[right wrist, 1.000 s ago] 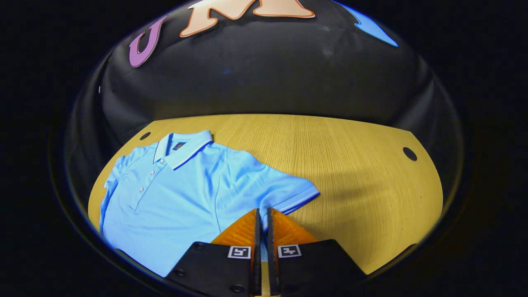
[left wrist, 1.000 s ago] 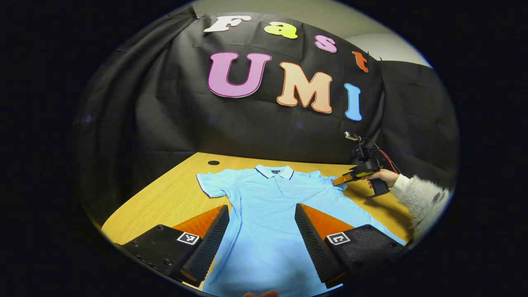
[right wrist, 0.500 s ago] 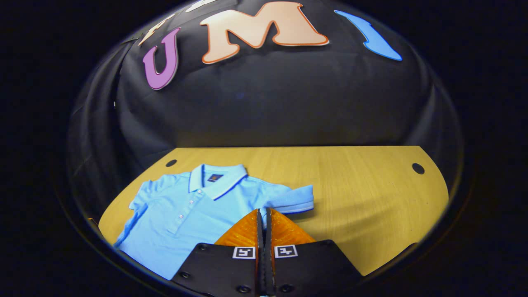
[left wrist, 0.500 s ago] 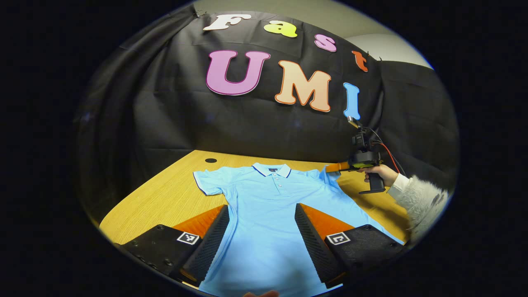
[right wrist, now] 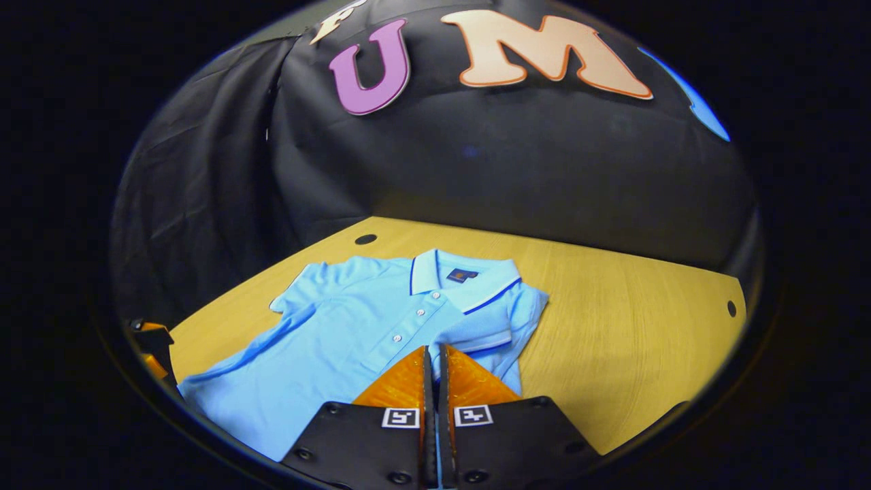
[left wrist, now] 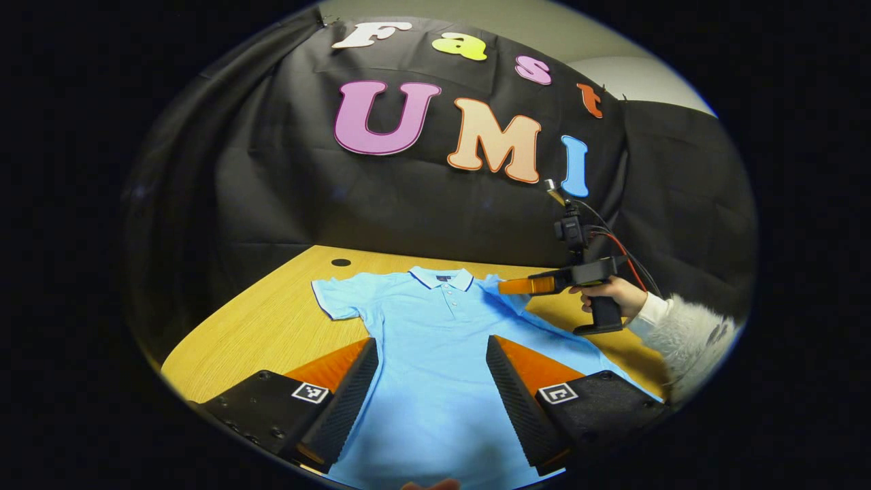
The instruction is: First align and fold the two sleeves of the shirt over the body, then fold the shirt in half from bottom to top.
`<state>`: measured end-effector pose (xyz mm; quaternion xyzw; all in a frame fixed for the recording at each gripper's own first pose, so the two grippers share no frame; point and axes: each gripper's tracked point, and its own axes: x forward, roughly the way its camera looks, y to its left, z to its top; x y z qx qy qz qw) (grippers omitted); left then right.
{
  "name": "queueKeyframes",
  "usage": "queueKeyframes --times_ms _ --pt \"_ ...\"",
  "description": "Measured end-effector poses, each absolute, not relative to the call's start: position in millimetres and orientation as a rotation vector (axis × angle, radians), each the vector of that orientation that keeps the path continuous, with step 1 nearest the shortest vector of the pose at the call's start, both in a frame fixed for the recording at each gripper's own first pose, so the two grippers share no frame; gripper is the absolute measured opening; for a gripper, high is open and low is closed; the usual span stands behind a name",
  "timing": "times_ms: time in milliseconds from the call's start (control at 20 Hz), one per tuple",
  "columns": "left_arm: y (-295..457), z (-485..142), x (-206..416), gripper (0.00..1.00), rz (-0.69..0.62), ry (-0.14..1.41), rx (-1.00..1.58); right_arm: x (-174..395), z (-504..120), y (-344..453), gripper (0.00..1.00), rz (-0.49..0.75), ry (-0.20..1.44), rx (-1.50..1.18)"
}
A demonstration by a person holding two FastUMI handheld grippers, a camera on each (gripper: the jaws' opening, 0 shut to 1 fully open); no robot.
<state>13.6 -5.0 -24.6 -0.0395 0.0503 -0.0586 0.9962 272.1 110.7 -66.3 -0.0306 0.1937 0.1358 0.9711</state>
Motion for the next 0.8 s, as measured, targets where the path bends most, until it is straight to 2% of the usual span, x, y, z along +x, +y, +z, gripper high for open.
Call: queueKeyframes --times_ms 100,150,200,250,300,450,650,700,800 --pt "-5.8 -26.3 13.3 0.95 -0.119 0.103 -0.079 267.2 -76.8 122.7 0.07 0.312 0.431 -0.039" --pt "-5.6 -26.9 14.4 0.95 -0.119 0.105 -0.081 264.8 -78.1 125.8 0.27 0.323 0.442 -0.026" --pt "-4.5 -26.9 15.3 0.95 -0.116 0.107 -0.083 262.1 -77.2 127.8 0.25 0.334 0.448 -0.018" --pt "-3.6 -28.8 15.7 0.95 -0.116 0.107 -0.084 260.6 -76.9 126.1 0.35 0.333 0.452 -0.028" --pt "-2.0 -29.0 15.9 0.96 -0.115 0.110 -0.087 256.9 -75.8 124.0 0.39 0.340 0.455 -0.037" --pt "5.5 -34.9 18.8 0.96 -0.101 0.123 -0.099 245.9 -68.4 113.9 0.96 0.328 0.438 -0.023" --pt "34.0 -37.7 29.1 0.95 -0.035 0.138 -0.094 221.7 -53.8 82.6 0.98 0.286 0.389 -0.004" --pt "43.3 -40.0 33.3 0.95 -0.016 0.154 -0.083 213.4 -49.4 74.3 0.94 0.276 0.374 0.004" --pt "58.7 -43.0 45.2 0.95 0.004 0.185 -0.047 195.5 -41.0 64.7 0.98 0.277 0.340 0.042"
